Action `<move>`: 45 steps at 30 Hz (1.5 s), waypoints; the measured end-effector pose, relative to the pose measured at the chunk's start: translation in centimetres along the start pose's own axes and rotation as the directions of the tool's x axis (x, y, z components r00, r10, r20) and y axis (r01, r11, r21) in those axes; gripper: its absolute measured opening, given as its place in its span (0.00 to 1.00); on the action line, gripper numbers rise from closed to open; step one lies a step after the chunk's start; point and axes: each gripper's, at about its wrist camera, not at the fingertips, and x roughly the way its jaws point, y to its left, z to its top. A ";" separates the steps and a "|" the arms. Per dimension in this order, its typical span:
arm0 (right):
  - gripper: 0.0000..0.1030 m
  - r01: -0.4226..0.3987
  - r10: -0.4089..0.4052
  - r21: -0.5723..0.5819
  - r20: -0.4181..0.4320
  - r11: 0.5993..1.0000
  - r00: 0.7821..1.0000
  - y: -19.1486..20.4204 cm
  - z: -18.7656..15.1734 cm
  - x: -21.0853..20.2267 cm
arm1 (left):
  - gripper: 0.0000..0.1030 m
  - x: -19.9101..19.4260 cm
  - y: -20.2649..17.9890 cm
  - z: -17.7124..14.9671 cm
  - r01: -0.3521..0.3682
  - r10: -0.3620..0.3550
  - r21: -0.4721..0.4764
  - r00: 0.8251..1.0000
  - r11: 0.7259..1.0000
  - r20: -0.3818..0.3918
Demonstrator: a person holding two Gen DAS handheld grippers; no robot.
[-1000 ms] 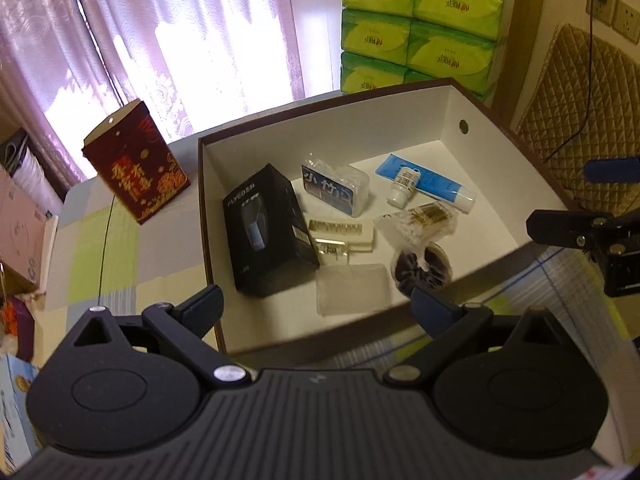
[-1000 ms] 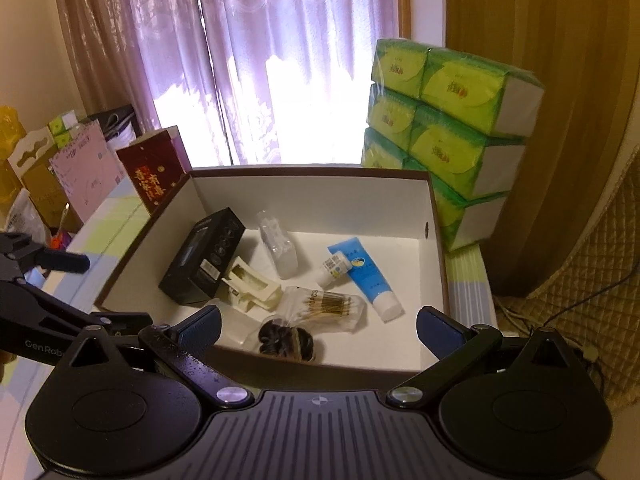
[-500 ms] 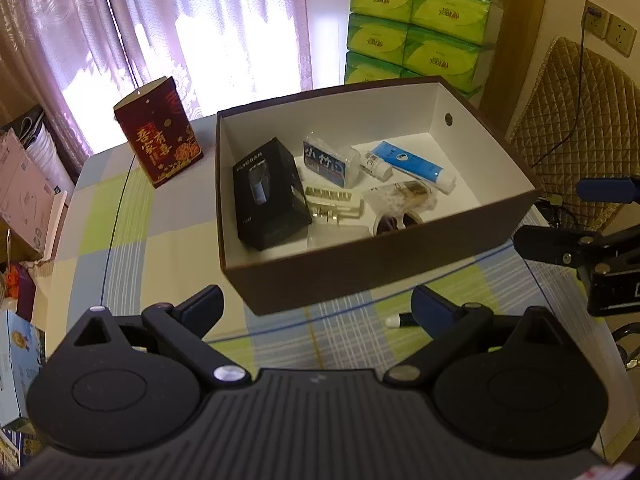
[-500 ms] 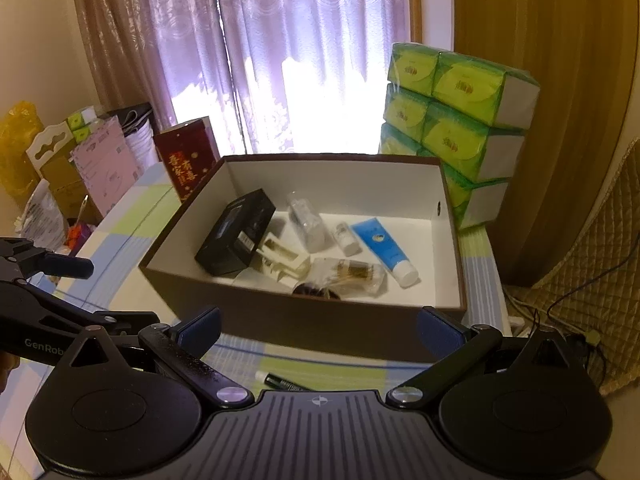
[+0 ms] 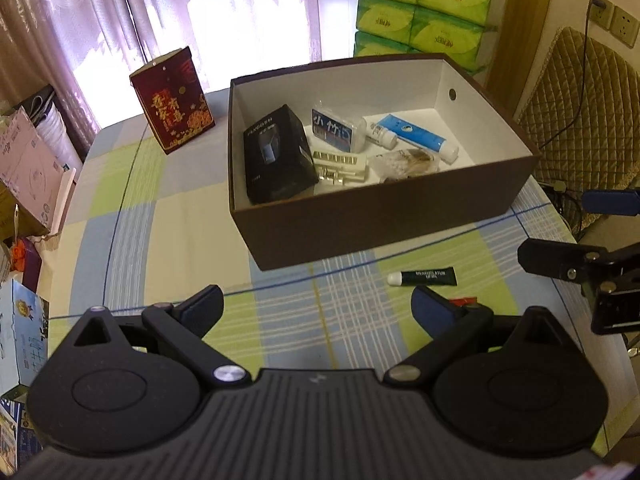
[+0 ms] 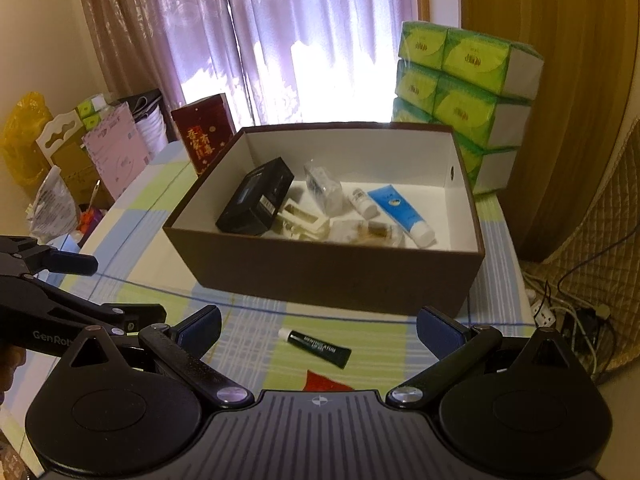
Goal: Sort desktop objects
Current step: 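Withdraw both tools from the box toward the lip gel and red packet, then grasp the red snack packet with the right tool while the left tool grasps the green lip gel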
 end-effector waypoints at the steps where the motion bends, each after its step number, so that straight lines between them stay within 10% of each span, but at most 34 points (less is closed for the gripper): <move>1: 0.98 0.000 0.000 0.001 -0.002 1.000 1.000 0.1 -0.1 0.0 | 0.96 0.0 0.0 -0.2 0.002 -0.002 -0.002 1.000 1.000 -0.004; 39: 0.98 0.055 -0.038 0.096 -0.171 0.994 0.985 0.3 -7.4 6.0 | 0.95 5.2 1.5 -5.4 -0.024 0.024 0.002 0.994 1.000 -0.110; 45: 0.76 0.072 -0.053 0.095 -0.195 0.993 0.979 0.3 -7.6 8.1 | 0.95 7.0 1.7 -5.2 -0.014 0.014 0.004 0.993 1.000 -0.119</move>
